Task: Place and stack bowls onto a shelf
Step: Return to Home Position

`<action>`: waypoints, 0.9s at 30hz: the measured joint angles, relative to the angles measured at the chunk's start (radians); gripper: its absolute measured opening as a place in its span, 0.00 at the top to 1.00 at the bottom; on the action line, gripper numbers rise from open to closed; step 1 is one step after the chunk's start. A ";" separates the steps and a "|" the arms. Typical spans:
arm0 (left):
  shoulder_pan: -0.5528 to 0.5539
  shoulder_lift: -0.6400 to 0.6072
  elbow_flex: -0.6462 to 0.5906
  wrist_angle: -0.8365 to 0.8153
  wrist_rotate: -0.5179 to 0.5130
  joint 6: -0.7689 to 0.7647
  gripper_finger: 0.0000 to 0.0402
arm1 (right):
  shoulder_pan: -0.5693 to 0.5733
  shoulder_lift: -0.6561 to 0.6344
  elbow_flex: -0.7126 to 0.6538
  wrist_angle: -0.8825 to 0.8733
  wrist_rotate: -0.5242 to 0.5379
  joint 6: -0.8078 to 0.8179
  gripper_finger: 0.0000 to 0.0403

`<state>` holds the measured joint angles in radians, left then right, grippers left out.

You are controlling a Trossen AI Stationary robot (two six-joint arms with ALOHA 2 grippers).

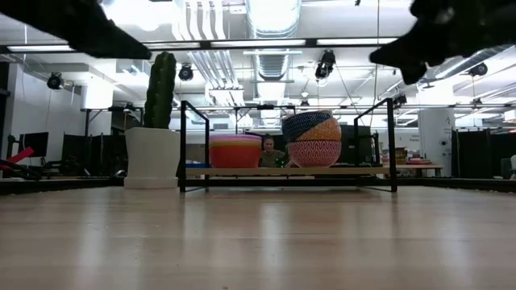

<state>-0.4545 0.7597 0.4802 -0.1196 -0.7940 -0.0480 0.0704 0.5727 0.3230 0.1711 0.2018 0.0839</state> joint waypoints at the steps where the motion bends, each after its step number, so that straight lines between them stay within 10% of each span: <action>1: 0.000 -0.040 -0.021 0.000 0.001 -0.009 0.61 | 0.000 -0.035 -0.023 0.001 0.000 -0.003 0.98; 27: 0.076 -0.757 -0.390 0.064 -0.012 -0.067 0.91 | -0.001 -0.548 -0.231 -0.133 -0.082 -0.205 0.98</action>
<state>-0.3789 0.0023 0.0901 -0.0556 -0.8056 -0.1151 0.0696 0.0246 0.0922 0.0378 0.1195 -0.1207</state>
